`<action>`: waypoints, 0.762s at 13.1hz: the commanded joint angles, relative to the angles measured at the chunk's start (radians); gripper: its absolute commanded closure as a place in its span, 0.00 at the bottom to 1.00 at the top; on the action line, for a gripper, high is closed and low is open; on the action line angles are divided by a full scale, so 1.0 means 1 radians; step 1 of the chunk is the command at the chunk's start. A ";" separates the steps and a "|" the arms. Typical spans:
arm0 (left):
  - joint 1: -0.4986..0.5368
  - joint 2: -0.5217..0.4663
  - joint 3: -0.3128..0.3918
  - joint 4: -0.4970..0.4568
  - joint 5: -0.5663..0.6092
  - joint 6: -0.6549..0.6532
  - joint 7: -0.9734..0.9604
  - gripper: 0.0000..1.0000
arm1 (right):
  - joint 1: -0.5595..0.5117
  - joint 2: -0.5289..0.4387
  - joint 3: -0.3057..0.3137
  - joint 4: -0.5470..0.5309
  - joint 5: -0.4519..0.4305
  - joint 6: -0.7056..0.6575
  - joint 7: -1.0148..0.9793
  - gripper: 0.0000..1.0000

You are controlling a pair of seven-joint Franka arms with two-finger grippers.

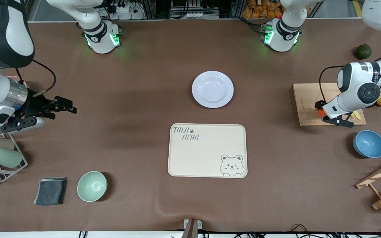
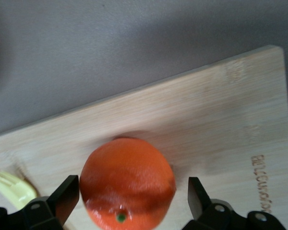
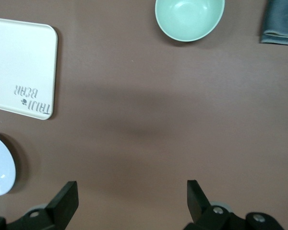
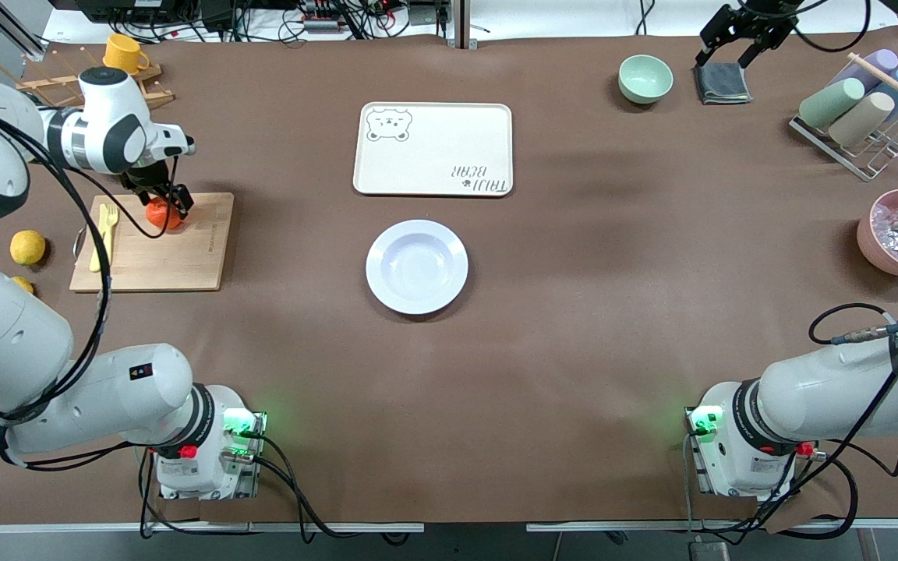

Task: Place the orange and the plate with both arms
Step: 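Grasp the orange with the left gripper while the right gripper moves out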

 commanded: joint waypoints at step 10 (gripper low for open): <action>0.032 -0.235 -0.205 0.083 -0.114 -0.249 0.059 0.99 | 0.039 -0.044 -0.001 -0.222 0.220 0.196 0.015 0.00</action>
